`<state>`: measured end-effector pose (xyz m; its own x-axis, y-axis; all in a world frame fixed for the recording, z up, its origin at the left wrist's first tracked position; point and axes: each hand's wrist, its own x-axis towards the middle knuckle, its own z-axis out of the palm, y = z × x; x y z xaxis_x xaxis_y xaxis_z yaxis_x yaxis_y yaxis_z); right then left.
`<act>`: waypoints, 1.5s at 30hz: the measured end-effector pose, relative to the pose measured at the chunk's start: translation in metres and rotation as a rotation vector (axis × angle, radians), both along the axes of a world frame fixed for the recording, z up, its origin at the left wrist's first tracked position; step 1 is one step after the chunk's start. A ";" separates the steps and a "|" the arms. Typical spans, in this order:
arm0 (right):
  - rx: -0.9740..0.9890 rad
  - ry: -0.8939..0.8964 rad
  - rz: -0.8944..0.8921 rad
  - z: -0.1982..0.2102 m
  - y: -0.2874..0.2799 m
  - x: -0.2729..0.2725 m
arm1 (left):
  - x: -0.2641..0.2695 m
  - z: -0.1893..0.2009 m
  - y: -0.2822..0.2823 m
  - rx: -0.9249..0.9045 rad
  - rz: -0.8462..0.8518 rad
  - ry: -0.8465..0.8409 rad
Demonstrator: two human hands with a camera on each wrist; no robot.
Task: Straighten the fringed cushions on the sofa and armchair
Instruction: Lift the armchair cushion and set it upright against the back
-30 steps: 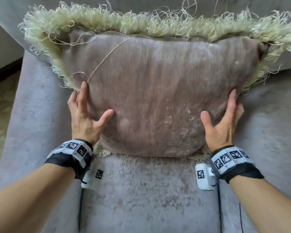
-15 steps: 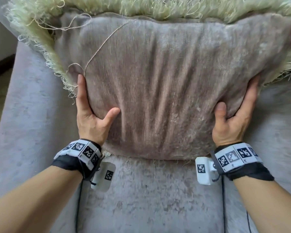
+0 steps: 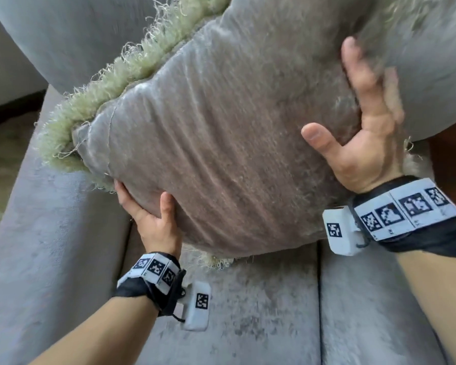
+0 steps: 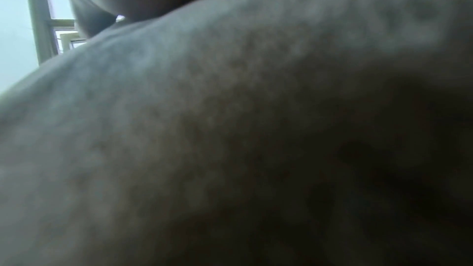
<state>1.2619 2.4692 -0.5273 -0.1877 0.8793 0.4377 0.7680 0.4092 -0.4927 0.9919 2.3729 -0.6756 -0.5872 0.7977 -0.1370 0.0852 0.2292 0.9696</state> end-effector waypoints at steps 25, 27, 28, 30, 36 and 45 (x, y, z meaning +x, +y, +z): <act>-0.053 0.051 -0.207 -0.033 -0.018 0.019 | 0.007 0.031 0.027 -0.137 0.250 0.170; -0.097 0.045 -0.266 -0.017 -0.037 0.024 | 0.014 0.068 0.030 -0.098 0.193 0.166; -0.119 0.040 -0.280 -0.006 -0.047 0.026 | 0.018 0.087 0.032 -0.075 0.154 0.163; -0.194 0.015 -0.284 0.019 -0.067 0.032 | 0.026 0.125 0.030 -0.059 0.020 0.201; -0.693 -0.223 -0.302 0.111 -0.138 0.061 | 0.064 0.218 0.021 -0.212 -0.859 0.455; -0.905 -0.370 -0.604 0.216 -0.319 0.103 | 0.158 0.315 -0.046 0.001 -1.603 1.059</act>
